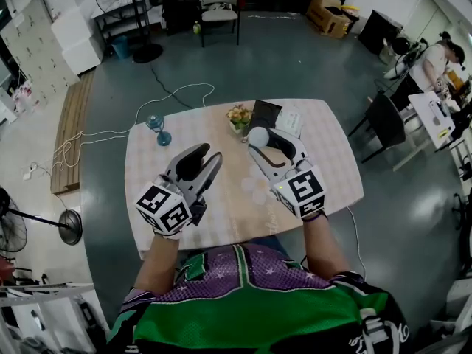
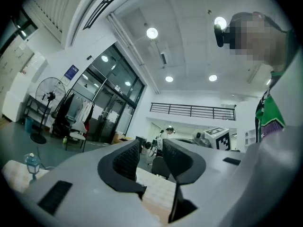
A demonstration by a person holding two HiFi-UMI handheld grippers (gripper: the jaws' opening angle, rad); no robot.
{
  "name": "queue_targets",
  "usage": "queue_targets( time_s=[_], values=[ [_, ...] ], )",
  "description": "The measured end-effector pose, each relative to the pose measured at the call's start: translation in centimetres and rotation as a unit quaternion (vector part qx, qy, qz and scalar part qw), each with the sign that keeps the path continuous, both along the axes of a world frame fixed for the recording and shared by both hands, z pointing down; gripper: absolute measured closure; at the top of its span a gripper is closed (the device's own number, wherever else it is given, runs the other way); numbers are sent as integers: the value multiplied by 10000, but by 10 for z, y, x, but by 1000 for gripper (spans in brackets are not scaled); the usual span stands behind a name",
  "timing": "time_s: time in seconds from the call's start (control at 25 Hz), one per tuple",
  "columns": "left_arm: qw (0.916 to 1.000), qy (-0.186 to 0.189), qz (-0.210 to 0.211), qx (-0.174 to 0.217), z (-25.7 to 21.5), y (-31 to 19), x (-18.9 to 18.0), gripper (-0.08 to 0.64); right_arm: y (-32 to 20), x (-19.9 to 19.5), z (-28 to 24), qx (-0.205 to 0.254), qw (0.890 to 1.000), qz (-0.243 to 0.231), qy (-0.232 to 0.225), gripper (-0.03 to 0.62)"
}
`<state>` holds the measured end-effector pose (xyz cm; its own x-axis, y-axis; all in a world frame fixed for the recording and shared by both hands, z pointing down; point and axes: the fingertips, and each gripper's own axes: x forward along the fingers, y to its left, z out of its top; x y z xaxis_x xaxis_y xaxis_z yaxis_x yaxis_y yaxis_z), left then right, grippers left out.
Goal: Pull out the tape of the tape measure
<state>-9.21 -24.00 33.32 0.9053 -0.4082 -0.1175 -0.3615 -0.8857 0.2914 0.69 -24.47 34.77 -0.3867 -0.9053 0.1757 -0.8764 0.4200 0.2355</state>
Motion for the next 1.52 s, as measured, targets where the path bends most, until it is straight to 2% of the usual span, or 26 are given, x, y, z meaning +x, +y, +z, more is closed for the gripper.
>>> queue_targets(
  time_s=[0.24, 0.56, 0.84, 1.28, 1.52],
  values=[
    [9996, -113, 196, 166, 1, 7, 16, 411, 5, -10, -5, 56, 9999, -84, 67, 374],
    [9988, -24, 453, 167, -5, 13, 30, 411, 14, -28, -12, 160, 9994, -268, 120, 373],
    [9988, -3, 458, 165, -1, 9, 29, 413, 14, -40, -6, 236, 9983, -377, 373, 374],
    [9985, 19, 515, 189, -3, 12, 27, 456, 18, -47, -13, 334, 9976, -499, 333, 374],
    [9981, -199, 460, 363, -6, 14, 28, 520, 18, -49, -18, 395, 9972, -554, 323, 374]
  ],
)
